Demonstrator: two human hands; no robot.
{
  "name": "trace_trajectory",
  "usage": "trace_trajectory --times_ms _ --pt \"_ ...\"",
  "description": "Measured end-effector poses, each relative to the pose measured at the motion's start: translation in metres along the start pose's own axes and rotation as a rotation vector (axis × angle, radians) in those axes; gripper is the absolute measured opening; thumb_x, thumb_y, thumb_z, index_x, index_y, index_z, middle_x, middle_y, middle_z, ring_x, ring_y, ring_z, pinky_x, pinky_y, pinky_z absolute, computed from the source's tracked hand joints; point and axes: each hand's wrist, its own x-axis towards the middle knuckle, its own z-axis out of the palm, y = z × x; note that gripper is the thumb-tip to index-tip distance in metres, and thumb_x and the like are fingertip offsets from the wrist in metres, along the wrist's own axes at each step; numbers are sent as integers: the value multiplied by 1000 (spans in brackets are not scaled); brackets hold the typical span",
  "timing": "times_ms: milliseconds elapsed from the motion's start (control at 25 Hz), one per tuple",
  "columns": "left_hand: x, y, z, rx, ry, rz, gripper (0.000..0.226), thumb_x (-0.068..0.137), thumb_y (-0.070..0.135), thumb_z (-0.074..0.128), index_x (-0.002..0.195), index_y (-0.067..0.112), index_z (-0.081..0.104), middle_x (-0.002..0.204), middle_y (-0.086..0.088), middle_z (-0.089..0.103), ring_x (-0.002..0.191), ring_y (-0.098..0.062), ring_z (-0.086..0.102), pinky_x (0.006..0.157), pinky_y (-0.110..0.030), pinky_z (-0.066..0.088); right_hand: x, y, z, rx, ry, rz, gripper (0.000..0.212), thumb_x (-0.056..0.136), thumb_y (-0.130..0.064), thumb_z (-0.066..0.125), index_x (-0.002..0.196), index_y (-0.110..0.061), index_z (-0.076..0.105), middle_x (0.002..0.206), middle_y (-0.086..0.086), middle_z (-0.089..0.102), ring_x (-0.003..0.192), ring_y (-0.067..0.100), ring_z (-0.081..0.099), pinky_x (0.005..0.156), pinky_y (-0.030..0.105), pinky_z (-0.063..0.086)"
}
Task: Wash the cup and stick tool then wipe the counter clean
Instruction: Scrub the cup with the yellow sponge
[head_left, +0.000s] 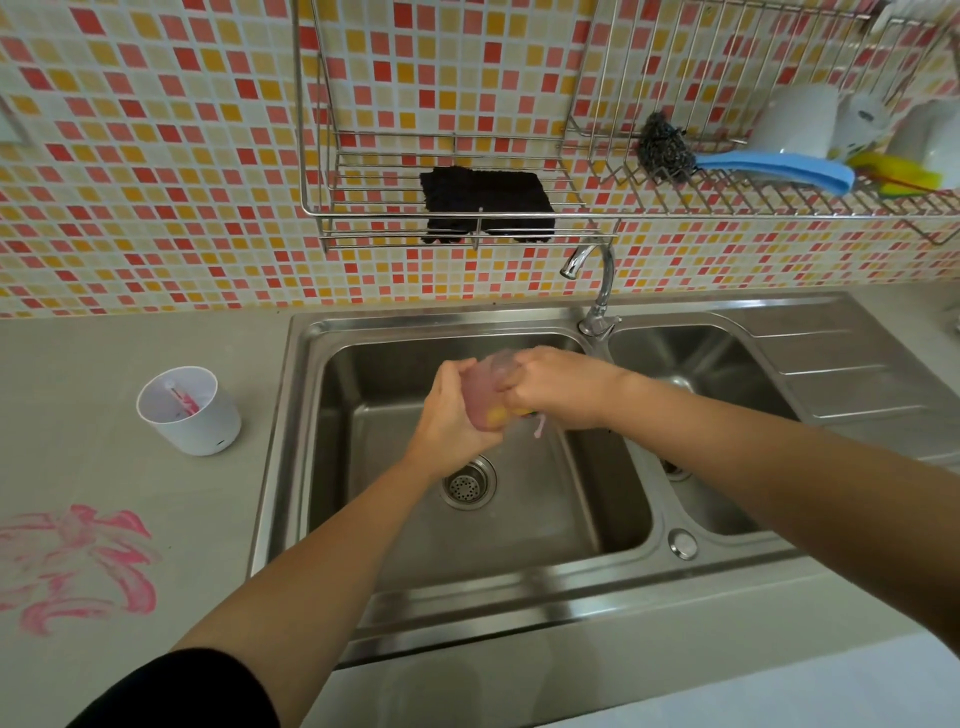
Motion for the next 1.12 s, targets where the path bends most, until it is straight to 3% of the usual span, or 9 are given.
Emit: trace_trajectory --times_ms 120,240,360,480,560,680,840,1000,1120 --pt "0 -3 -1 -5 -3 41 84 57 14 86 124 6 37 120 -4 46 103 -7 46 76 3 35 1 5 7 97 16 -23 24 70 2 60 82 -19 64 87 7 64 84 27 57 69 40 49" --pt "0 -3 0 27 -15 48 84 58 11 85 126 2 36 123 -10 44 104 -8 44 77 3 35 3 6 7 19 -18 -90 16 76 -3 61 82 -17 63 88 6 63 84 26 58 71 40 50" --pt "1 -1 3 17 10 41 84 59 11 83 126 1 35 123 -11 44 105 -9 44 79 4 33 6 1 8 48 -70 43 19 76 -1 62 94 -8 65 98 4 58 95 25 55 78 37 49" --pt "0 -1 3 4 -1 40 85 58 12 84 127 3 35 124 -10 43 106 -9 44 80 4 32 3 1 6 193 -73 71 16 74 -14 70 86 -10 61 86 3 58 83 23 55 68 33 45" --pt "-2 -1 1 -74 -42 -19 91 58 16 85 132 11 31 128 -4 40 112 -11 45 85 -4 38 1 7 7 19 -65 24 17 78 -18 67 93 -11 62 94 4 65 87 24 56 76 35 46" --pt "1 -5 -5 -152 -184 -31 110 56 21 88 143 25 20 143 0 34 127 -12 40 101 -24 39 -1 21 20 -265 202 -196 34 71 -9 75 102 -21 69 102 -5 69 84 23 59 73 34 49" --pt "4 -5 -11 -98 -262 -24 99 50 30 88 134 27 36 129 3 51 116 -14 52 94 -29 46 -6 19 29 -315 348 -304 28 66 -10 80 91 -20 73 103 -2 70 88 25 64 71 34 52" --pt "-1 0 -4 -5 -101 31 85 54 21 88 124 13 41 121 -1 46 106 -11 48 86 -11 42 0 8 24 41 139 -74 34 68 1 64 97 -17 67 98 2 68 86 26 59 78 41 49" --pt "-2 0 -2 42 -40 82 87 58 15 87 128 2 37 123 -6 38 108 -11 42 83 4 31 -2 12 22 11 212 -136 35 70 7 63 101 -10 67 102 8 68 86 31 60 77 44 51"
